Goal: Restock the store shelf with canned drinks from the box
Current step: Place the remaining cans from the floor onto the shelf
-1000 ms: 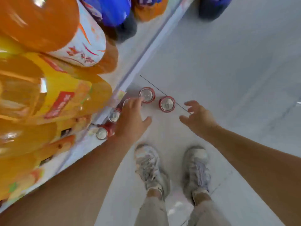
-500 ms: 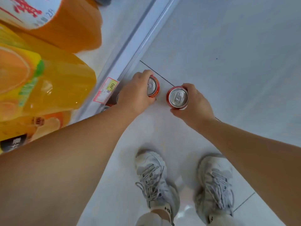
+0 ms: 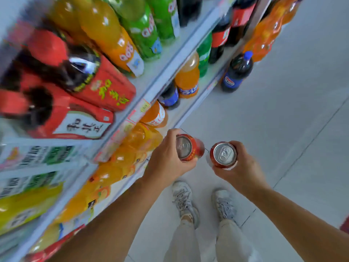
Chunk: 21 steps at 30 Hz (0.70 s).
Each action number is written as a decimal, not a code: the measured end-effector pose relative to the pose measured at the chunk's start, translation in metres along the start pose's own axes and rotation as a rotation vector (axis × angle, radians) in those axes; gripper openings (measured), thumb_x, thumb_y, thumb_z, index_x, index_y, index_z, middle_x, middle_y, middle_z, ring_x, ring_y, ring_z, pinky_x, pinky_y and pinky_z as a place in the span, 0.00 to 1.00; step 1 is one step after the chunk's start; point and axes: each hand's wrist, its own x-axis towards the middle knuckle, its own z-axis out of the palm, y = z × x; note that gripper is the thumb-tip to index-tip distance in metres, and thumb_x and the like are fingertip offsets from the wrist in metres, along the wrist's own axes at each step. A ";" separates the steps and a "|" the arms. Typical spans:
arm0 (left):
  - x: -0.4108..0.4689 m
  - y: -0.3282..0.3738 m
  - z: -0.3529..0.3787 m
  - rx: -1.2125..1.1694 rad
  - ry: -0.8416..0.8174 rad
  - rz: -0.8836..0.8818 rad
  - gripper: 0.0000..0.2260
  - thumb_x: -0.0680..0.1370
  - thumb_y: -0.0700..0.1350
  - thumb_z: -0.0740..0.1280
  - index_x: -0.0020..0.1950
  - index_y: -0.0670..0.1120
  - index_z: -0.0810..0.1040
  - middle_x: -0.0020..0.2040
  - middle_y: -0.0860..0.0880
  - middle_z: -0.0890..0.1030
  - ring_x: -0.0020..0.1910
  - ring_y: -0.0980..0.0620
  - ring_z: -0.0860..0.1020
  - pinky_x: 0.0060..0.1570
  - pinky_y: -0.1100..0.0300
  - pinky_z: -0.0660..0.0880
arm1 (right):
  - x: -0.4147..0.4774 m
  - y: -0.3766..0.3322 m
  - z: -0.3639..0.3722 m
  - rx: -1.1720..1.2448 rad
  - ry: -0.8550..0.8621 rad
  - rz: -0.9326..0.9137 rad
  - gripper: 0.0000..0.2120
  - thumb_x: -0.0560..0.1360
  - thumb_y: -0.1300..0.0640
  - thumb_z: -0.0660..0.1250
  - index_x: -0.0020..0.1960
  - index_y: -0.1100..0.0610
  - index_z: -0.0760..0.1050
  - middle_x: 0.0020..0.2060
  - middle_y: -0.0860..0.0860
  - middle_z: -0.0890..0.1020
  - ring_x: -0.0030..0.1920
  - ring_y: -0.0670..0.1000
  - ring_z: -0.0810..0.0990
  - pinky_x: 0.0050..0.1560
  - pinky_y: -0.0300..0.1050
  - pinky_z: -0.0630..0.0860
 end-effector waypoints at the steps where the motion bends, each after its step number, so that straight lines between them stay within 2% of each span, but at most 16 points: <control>1: -0.017 0.023 -0.028 -0.020 0.026 0.012 0.34 0.62 0.50 0.80 0.63 0.49 0.69 0.54 0.53 0.77 0.53 0.47 0.78 0.50 0.56 0.75 | -0.022 -0.026 -0.020 0.021 0.021 -0.033 0.29 0.62 0.46 0.80 0.55 0.41 0.66 0.43 0.40 0.79 0.45 0.48 0.79 0.43 0.42 0.74; 3: -0.051 0.066 -0.083 -0.071 0.100 0.027 0.33 0.62 0.50 0.79 0.63 0.51 0.68 0.55 0.54 0.78 0.53 0.49 0.79 0.49 0.55 0.76 | -0.062 -0.078 -0.059 0.052 0.054 -0.120 0.30 0.61 0.46 0.80 0.53 0.38 0.64 0.44 0.40 0.79 0.45 0.47 0.79 0.44 0.41 0.75; 4: -0.068 0.085 -0.109 -0.102 0.133 0.027 0.32 0.63 0.50 0.78 0.63 0.53 0.68 0.55 0.55 0.78 0.53 0.50 0.79 0.48 0.54 0.77 | -0.081 -0.102 -0.077 0.073 0.064 -0.164 0.29 0.62 0.47 0.79 0.53 0.38 0.64 0.45 0.39 0.79 0.45 0.46 0.79 0.43 0.37 0.73; 6: -0.104 0.122 -0.160 -0.151 0.200 0.025 0.32 0.64 0.48 0.79 0.64 0.54 0.69 0.54 0.58 0.76 0.51 0.55 0.78 0.47 0.60 0.77 | -0.118 -0.146 -0.110 0.120 0.078 -0.260 0.28 0.63 0.48 0.80 0.54 0.40 0.66 0.45 0.39 0.80 0.45 0.42 0.79 0.41 0.30 0.70; 8: -0.146 0.151 -0.204 -0.194 0.284 0.025 0.31 0.64 0.48 0.79 0.64 0.57 0.70 0.52 0.61 0.77 0.50 0.60 0.77 0.45 0.66 0.74 | -0.153 -0.187 -0.138 0.134 0.068 -0.346 0.27 0.63 0.47 0.80 0.55 0.41 0.68 0.47 0.40 0.81 0.46 0.42 0.79 0.43 0.33 0.71; 10: -0.189 0.171 -0.238 -0.253 0.358 0.003 0.31 0.64 0.50 0.79 0.62 0.61 0.69 0.51 0.63 0.79 0.49 0.63 0.79 0.45 0.65 0.76 | -0.188 -0.224 -0.159 0.149 0.046 -0.430 0.27 0.62 0.46 0.80 0.55 0.41 0.69 0.47 0.39 0.81 0.48 0.43 0.80 0.47 0.41 0.74; 13: -0.254 0.185 -0.277 -0.340 0.528 -0.002 0.32 0.62 0.53 0.78 0.62 0.62 0.68 0.53 0.64 0.79 0.53 0.69 0.76 0.51 0.69 0.73 | -0.241 -0.274 -0.177 0.181 -0.034 -0.576 0.28 0.62 0.50 0.81 0.55 0.42 0.70 0.47 0.36 0.80 0.48 0.36 0.78 0.48 0.37 0.73; 15: -0.296 0.188 -0.300 -0.472 0.624 -0.032 0.34 0.61 0.53 0.78 0.62 0.62 0.66 0.51 0.69 0.78 0.51 0.72 0.76 0.48 0.75 0.70 | -0.274 -0.302 -0.178 0.197 -0.109 -0.656 0.29 0.61 0.55 0.82 0.56 0.43 0.71 0.47 0.40 0.81 0.48 0.38 0.79 0.48 0.39 0.73; 17: -0.335 0.184 -0.321 -0.587 0.723 -0.071 0.35 0.61 0.50 0.79 0.62 0.61 0.66 0.50 0.71 0.77 0.50 0.70 0.77 0.48 0.73 0.70 | -0.309 -0.329 -0.172 0.203 -0.198 -0.726 0.29 0.61 0.57 0.81 0.54 0.42 0.71 0.46 0.41 0.82 0.47 0.38 0.79 0.46 0.39 0.74; 21: -0.399 0.155 -0.362 -0.746 0.915 -0.087 0.28 0.65 0.44 0.80 0.59 0.59 0.71 0.49 0.62 0.81 0.49 0.64 0.80 0.46 0.68 0.74 | -0.372 -0.380 -0.142 0.253 -0.325 -0.891 0.25 0.66 0.62 0.78 0.55 0.43 0.71 0.47 0.40 0.81 0.43 0.33 0.79 0.38 0.27 0.73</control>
